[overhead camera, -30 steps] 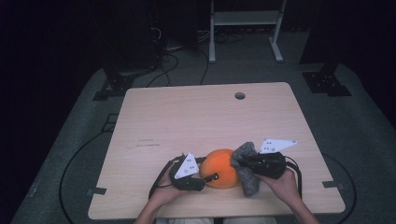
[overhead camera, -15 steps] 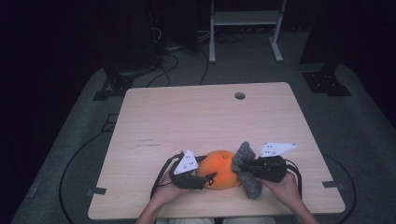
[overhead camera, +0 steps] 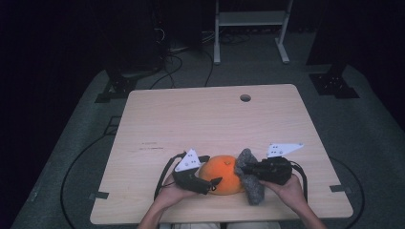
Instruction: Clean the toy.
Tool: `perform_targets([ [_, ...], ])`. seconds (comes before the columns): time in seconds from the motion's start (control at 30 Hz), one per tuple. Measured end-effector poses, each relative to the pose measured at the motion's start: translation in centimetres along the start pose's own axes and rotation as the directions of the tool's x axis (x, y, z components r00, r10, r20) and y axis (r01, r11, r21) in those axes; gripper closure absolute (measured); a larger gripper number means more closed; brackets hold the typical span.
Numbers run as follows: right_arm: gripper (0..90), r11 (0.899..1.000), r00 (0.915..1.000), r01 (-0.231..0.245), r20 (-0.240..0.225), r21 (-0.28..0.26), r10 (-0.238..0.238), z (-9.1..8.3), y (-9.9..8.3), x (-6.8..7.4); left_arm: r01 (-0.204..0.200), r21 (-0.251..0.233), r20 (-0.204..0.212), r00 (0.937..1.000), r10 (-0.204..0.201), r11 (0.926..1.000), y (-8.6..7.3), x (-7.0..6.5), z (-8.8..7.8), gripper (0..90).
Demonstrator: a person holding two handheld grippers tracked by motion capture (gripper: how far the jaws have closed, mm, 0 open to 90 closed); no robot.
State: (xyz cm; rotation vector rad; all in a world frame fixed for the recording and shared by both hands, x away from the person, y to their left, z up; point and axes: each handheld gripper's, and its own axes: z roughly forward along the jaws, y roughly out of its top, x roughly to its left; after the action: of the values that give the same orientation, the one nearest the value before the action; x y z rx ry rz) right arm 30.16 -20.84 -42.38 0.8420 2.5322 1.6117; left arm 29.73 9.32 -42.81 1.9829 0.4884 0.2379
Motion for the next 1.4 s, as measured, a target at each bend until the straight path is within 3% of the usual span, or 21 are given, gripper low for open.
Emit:
perform_targets([
  [0.07, 81.0, 0.999, 0.9993, 0.032, -0.017, 0.009, -0.032, 0.1, 0.0, 0.7, 0.020, 0.071, 0.014, 0.9997, -0.021, 0.9972, 0.1, 0.2, 1.0, 7.0],
  [0.13, 81.0, 0.998, 0.9981, 0.061, -0.006, 0.021, -0.061, 0.0, 0.1, 1.1, 0.021, 0.059, 0.015, 0.9996, -0.022, 0.9980, -0.1, 0.1, 1.1, 12.9],
  [0.2, 81.0, 0.997, 0.9977, 0.065, 0.017, 0.028, -0.065, -0.1, 0.2, 1.1, -0.036, 0.031, -0.022, 0.9991, 0.037, 0.9989, -0.1, -0.5, 1.1, 28.4],
  [0.27, 81.1, 0.999, 0.9988, 0.044, 0.022, 0.009, -0.044, -0.7, 0.3, 0.6, -0.100, -0.010, -0.069, 0.9927, 0.099, 0.9949, 0.2, -1.0, 0.8, 39.0],
  [0.3, 81.2, 0.998, 0.9985, 0.043, 0.036, -0.039, -0.041, -1.3, 0.7, 0.5, -0.174, -0.053, -0.137, 0.9768, 0.165, 0.9834, 0.4, -1.4, 0.6, 41.4],
  [0.33, 81.2, 0.998, 0.9985, 0.043, 0.036, -0.039, -0.041, -1.3, 0.7, 0.5, -0.174, -0.053, -0.137, 0.9768, 0.165, 0.9834, 0.4, -1.4, 0.6, 41.8],
  [0.37, 81.2, 0.997, 0.9979, 0.048, 0.047, -0.057, -0.046, -1.6, 0.9, 0.6, -0.237, -0.081, -0.191, 0.9570, 0.218, 0.9682, 0.4, -1.7, 0.6, 41.8],
  [0.4, 81.2, 0.993, 0.9968, 0.053, 0.065, -0.106, -0.047, -1.8, 1.5, 0.6, -0.239, -0.109, -0.192, 0.9574, 0.216, 0.9649, 0.3, -1.6, 0.8, 40.6],
  [0.5, 81.2, 0.995, 0.9960, 0.046, 0.081, -0.094, -0.039, -0.8, 1.7, 0.3, -0.201, -0.043, -0.122, 0.9733, 0.195, 0.9786, -0.3, -1.0, 1.4, 32.0],
  [0.57, 81.2, 0.997, 0.9972, 0.042, 0.065, -0.064, -0.038, 0.2, 1.4, 0.3, -0.143, -0.066, -0.106, 0.9850, 0.136, 0.9875, -0.3, -0.7, 1.1, 22.1],
  [0.6, 81.2, 0.997, 0.9972, 0.042, 0.065, -0.064, -0.038, 0.2, 1.4, 0.3, -0.143, -0.066, -0.106, 0.9850, 0.136, 0.9875, -0.3, -0.7, 1.1, 17.8],
  [0.63, 81.1, 0.997, 0.9973, 0.057, 0.051, -0.058, -0.054, 0.7, 1.3, 0.9, -0.087, -0.069, -0.097, 0.9920, 0.080, 0.9938, 0.0, -0.3, 0.9, 17.0],
  [0.73, 81.2, 0.996, 0.9948, 0.078, 0.068, -0.049, -0.075, 0.6, 1.3, 1.2, -0.114, -0.055, -0.112, 0.9878, 0.108, 0.9919, -0.2, -0.5, 0.8, 29.8],
  [0.8, 81.2, 0.998, 0.9971, 0.039, 0.068, -0.048, -0.035, 0.1, 0.6, 0.4, -0.121, -0.042, -0.113, 0.9868, 0.116, 0.9917, -0.5, -0.7, 0.6, 32.3],
  [0.93, 81.1, 1.000, 0.9914, -0.013, 0.130, 0.008, 0.012, -0.9, -0.8, -1.2, -0.119, -0.049, -0.096, 0.9888, 0.114, 0.9917, -1.0, -0.4, 0.2, 33.8],
  [1.0, 81.1, 0.999, 0.9938, -0.019, 0.109, -0.044, 0.024, -1.6, -0.6, -1.1, -0.137, -0.050, -0.084, 0.9876, 0.132, 0.9893, -1.1, -0.7, 0.2, 35.3],
  [1.07, 81.1, 0.995, 0.9977, -0.012, 0.065, -0.096, 0.019, -1.8, 0.3, -0.5, -0.180, -0.047, -0.077, 0.9814, 0.176, 0.9826, -1.1, -1.2, 0.5, 36.0],
  [1.1, 81.1, 0.995, 0.9977, -0.012, 0.065, -0.096, 0.019, -1.8, 0.3, -0.5, -0.180, -0.047, -0.077, 0.9814, 0.176, 0.9826, -1.1, -1.2, 0.5, 35.9],
  [1.17, 81.1, 0.995, 0.9988, 0.038, 0.033, -0.094, -0.035, -0.8, 1.4, 0.9, -0.209, -0.043, -0.070, 0.9761, 0.206, 0.9769, -1.1, -1.6, 0.6, 35.9],
  [1.27, 81.0, 0.996, 0.9972, 0.064, 0.043, -0.058, -0.062, 0.3, 1.1, 1.3, -0.189, -0.034, -0.066, 0.9803, 0.186, 0.9814, -1.3, -1.3, 0.2, 35.5],
  [1.4, 81.1, 1.000, 0.9981, 0.001, 0.061, -0.020, 0.000, -0.2, -0.2, 0.0, -0.169, -0.039, -0.063, 0.9841, 0.166, 0.9849, -1.4, -1.2, 0.0, 33.5],
])
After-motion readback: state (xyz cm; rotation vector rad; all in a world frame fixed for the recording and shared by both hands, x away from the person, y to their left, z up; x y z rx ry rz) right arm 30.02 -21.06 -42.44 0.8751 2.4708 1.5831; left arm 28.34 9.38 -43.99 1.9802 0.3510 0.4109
